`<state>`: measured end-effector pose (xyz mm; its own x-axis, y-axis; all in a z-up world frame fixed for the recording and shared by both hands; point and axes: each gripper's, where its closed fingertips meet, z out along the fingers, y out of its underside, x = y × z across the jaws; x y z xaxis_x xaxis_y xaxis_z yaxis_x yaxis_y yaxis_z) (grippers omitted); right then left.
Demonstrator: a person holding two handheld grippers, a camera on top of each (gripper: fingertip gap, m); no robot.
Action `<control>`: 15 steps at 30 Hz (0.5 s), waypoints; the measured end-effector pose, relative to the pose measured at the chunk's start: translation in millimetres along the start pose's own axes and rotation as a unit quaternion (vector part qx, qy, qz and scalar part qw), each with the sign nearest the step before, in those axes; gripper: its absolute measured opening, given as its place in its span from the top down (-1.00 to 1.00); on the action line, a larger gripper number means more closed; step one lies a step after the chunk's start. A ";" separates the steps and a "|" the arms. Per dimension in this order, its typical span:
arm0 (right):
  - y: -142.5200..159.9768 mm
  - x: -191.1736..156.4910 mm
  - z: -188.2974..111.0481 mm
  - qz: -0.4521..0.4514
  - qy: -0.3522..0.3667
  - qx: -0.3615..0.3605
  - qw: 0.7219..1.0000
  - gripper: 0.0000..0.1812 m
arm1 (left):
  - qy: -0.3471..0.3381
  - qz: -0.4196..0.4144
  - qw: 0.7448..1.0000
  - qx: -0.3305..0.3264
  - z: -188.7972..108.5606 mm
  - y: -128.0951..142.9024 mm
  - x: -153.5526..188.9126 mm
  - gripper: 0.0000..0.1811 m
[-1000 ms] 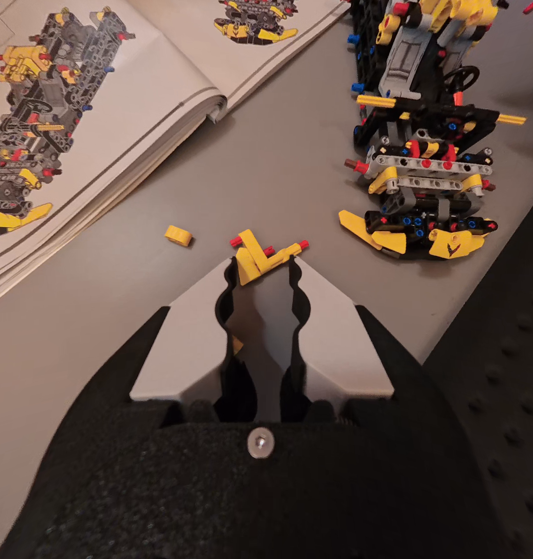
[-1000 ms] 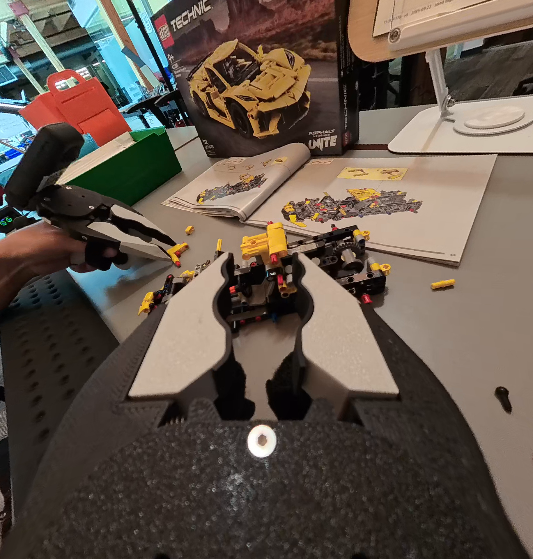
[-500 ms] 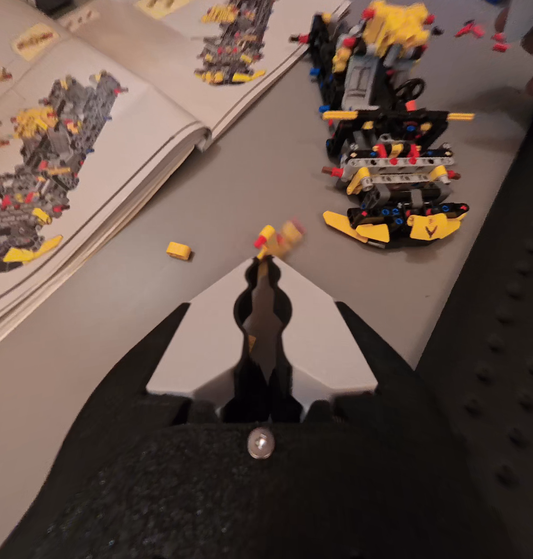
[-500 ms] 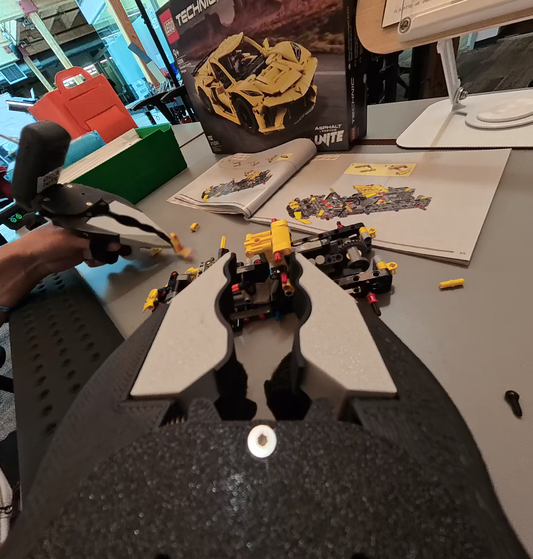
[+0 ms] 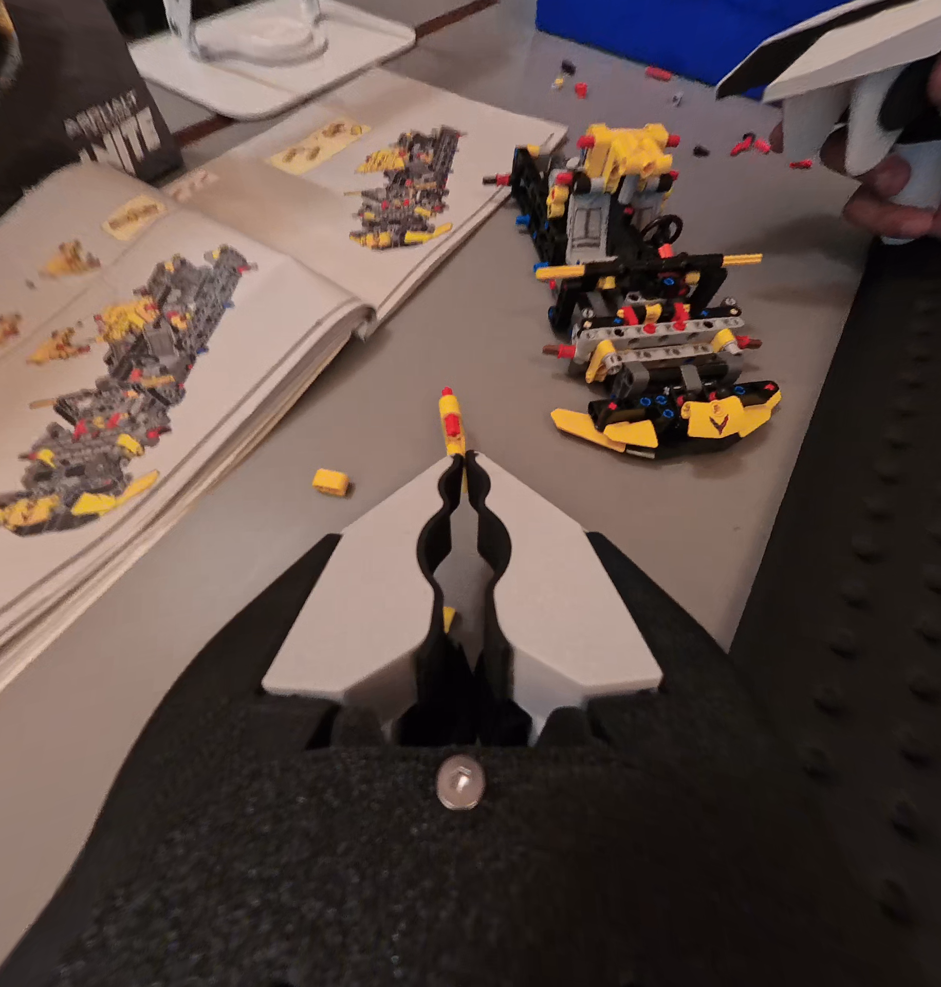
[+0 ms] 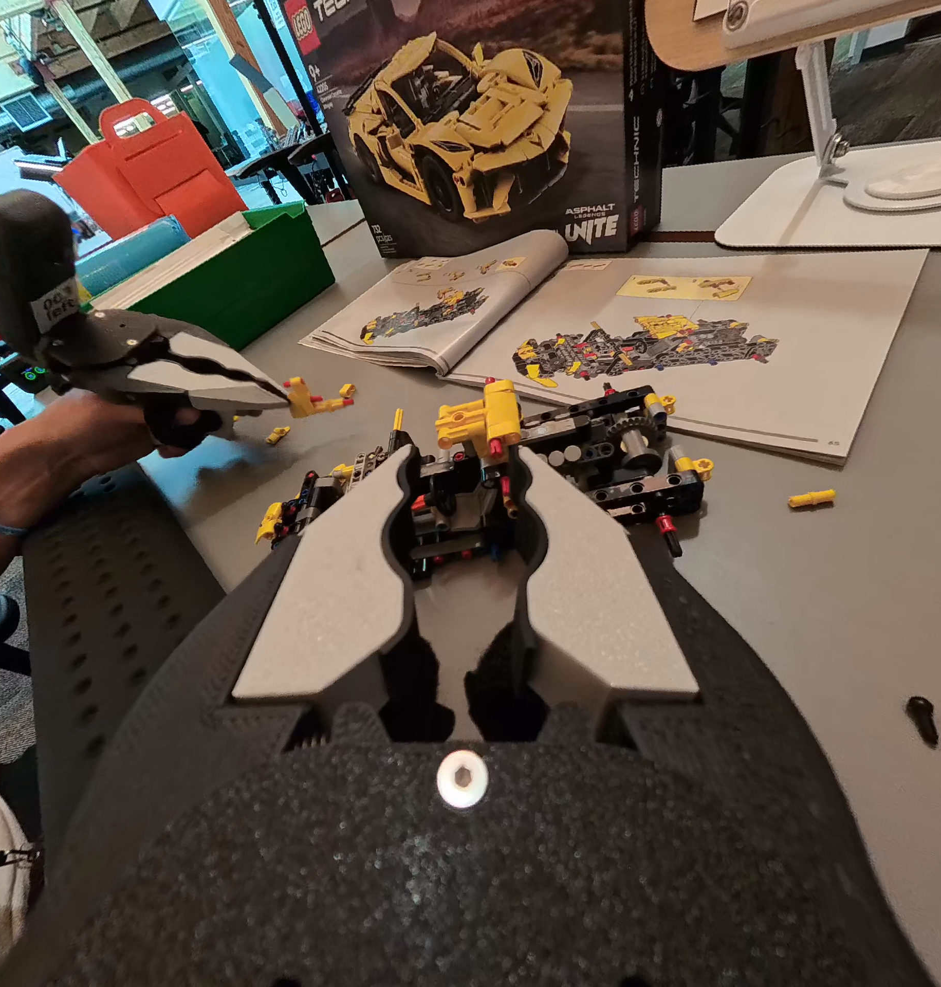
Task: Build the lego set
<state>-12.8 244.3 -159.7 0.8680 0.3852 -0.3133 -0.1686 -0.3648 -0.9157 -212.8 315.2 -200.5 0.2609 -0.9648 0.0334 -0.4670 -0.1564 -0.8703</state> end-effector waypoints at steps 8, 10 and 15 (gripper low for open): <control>1.7 -36.9 -1.9 0.007 -0.099 -0.025 0.995 0.97 | -0.051 0.157 0.976 0.142 -23.6 -59.5 18.5 0.99; 0.2 -75.8 -2.6 0.048 -0.221 -0.058 0.972 0.91 | -0.101 0.247 0.938 0.220 -46.0 -98.3 35.0 0.99; -45.8 -134.7 -3.6 0.124 -0.399 -0.054 0.907 0.67 | -0.193 0.506 0.817 0.199 -52.5 -137.5 73.6 0.99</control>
<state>-120.4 206.0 -74.6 0.1887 0.7554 -0.6275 -0.2280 -0.5878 -0.7762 -173.8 254.6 -52.6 0.1938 -0.4068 -0.8927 -0.3176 0.8349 -0.4495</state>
